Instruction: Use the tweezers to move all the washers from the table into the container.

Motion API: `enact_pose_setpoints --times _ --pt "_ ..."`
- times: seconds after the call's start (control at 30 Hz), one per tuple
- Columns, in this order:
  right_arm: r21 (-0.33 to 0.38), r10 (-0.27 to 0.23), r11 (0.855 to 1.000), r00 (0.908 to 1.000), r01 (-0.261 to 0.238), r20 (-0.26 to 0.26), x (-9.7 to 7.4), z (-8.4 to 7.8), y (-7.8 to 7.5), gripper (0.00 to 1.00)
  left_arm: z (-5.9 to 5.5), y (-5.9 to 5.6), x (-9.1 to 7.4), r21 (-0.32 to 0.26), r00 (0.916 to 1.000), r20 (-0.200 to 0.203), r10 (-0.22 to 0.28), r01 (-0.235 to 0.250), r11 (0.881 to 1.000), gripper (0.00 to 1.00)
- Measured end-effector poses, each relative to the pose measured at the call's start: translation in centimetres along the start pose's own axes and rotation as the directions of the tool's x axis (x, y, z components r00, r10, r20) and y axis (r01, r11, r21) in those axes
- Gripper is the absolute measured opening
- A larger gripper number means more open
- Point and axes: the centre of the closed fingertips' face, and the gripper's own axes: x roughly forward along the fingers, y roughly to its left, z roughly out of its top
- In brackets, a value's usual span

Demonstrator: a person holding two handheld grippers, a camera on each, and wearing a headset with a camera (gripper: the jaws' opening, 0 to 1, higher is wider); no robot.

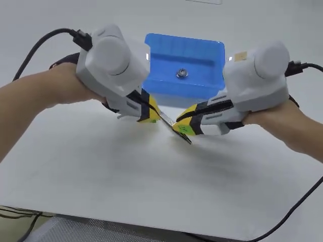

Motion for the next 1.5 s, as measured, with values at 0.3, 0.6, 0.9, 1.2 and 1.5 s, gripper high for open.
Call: enact_pose_setpoints --times 0.3,0.6,0.9,1.2,1.5 --pt "0.173 0.047 0.984 0.9989 -0.048 0.007 0.6 -0.4 0.1 0.07 -0.1 0.1 0.0 -0.001 1.0 0.0 0.001 -0.001 1.0 0.05" --pt "-0.231 -0.111 0.969 0.9915 0.093 -0.067 -0.8 -0.4 -0.6 0.07 0.2 0.5 -0.4 0.002 0.9997 0.012 0.02 -0.02 1.0 0.05" --pt "-0.591 -0.167 0.805 0.9769 0.056 -0.134 -0.6 -2.3 0.6 0.03 0.4 -0.3 -0.2 0.009 0.9999 0.009 0.009 -0.009 1.0 0.05" --pt "-0.415 -0.137 0.904 0.9895 0.106 -0.047 -1.5 -0.9 0.1 0.11 0.4 -0.5 -0.3 0.007 1.0 0.004 0.004 -0.004 1.0 0.05" --pt "-0.282 -0.175 0.944 0.9844 0.174 0.023 -3.7 -0.9 -0.4 0.16 0.3 -0.8 -1.4 -0.025 0.9994 0.025 0.025 -0.024 0.999 0.05"
